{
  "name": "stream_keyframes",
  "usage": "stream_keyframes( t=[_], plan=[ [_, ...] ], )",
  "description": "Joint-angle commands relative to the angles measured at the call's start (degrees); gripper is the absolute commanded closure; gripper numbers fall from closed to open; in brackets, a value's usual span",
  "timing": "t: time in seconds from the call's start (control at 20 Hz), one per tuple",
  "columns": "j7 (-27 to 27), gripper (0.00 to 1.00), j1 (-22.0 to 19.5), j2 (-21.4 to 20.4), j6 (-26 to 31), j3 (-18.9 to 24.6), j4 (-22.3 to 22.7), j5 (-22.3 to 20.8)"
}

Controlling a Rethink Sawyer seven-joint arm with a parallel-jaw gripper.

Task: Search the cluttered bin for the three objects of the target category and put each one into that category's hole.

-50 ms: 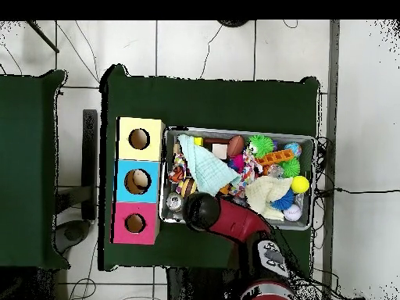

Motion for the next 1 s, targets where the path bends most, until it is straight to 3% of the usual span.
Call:
stream_keyframes(
  t=[0.05,0.6,0.75,1.0],
  plan=[
    [9.23,0.0,-1.25,3.19,-1.55,5.21,2.44,0.41],
    [10.71,0.0,-1.89,5.94,-9.17,6.17,3.39,0.39],
    [11.71,0.0,-2.39,7.0,-14.19,6.52,4.53,-0.17],
    [12.43,0.0,-2.97,7.68,-17.87,7.07,4.18,0.34]
  ],
)
